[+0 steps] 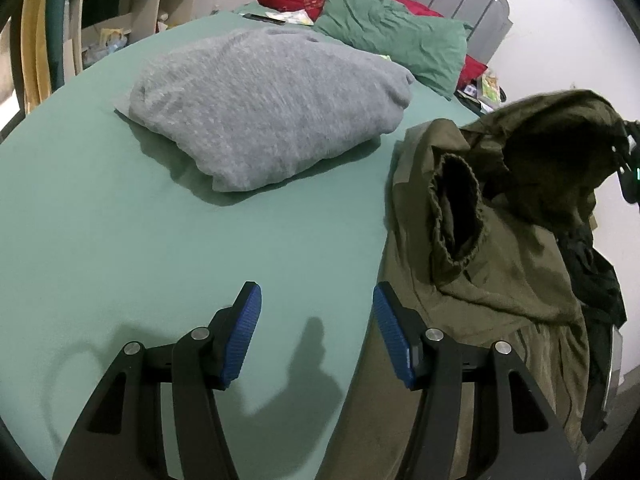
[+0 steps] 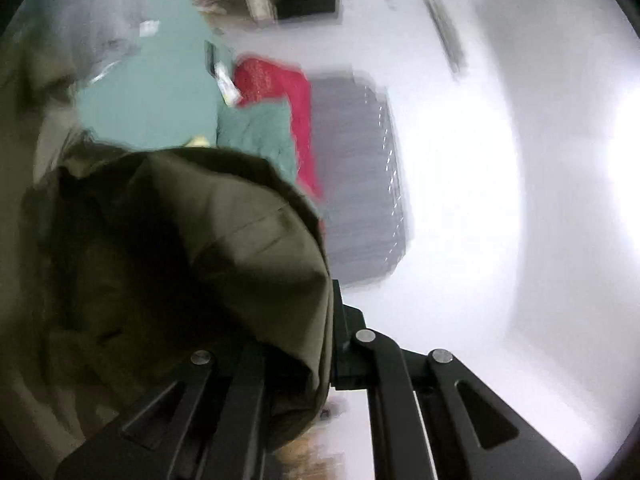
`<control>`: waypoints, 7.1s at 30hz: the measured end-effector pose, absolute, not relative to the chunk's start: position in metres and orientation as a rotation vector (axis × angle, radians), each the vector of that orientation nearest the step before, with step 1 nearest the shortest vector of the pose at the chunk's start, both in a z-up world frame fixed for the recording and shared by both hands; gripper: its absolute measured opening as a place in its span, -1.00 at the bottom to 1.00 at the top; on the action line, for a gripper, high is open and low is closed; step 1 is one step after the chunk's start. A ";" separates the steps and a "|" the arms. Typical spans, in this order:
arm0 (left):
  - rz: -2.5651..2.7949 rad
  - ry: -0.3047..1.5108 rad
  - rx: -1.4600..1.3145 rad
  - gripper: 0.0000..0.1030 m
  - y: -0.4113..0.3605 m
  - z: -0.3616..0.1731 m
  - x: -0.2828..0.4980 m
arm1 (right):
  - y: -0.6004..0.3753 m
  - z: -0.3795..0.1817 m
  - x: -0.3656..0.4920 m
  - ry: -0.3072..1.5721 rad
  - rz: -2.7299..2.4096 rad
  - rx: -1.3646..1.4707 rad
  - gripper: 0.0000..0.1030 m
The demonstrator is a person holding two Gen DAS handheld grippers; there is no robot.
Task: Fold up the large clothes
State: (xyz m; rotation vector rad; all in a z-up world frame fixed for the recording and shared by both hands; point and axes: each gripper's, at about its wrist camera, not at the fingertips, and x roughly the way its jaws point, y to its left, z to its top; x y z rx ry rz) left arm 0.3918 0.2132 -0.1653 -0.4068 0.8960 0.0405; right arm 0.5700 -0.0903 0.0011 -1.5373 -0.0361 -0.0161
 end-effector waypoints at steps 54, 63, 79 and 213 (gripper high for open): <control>0.072 0.882 -0.431 0.19 0.185 -0.160 0.249 | -0.201 -0.100 0.361 0.910 0.523 -0.365 0.94; 0.149 0.894 -0.419 0.19 0.179 -0.174 0.150 | -0.355 -0.101 0.294 0.964 0.229 -0.131 0.94; 0.098 1.076 -0.278 0.39 0.142 -0.197 0.123 | -0.439 -0.148 0.267 1.161 0.215 0.240 0.68; 0.034 0.979 -0.100 0.19 0.104 -0.136 0.377 | -0.414 -0.070 0.488 0.844 0.128 -0.126 0.74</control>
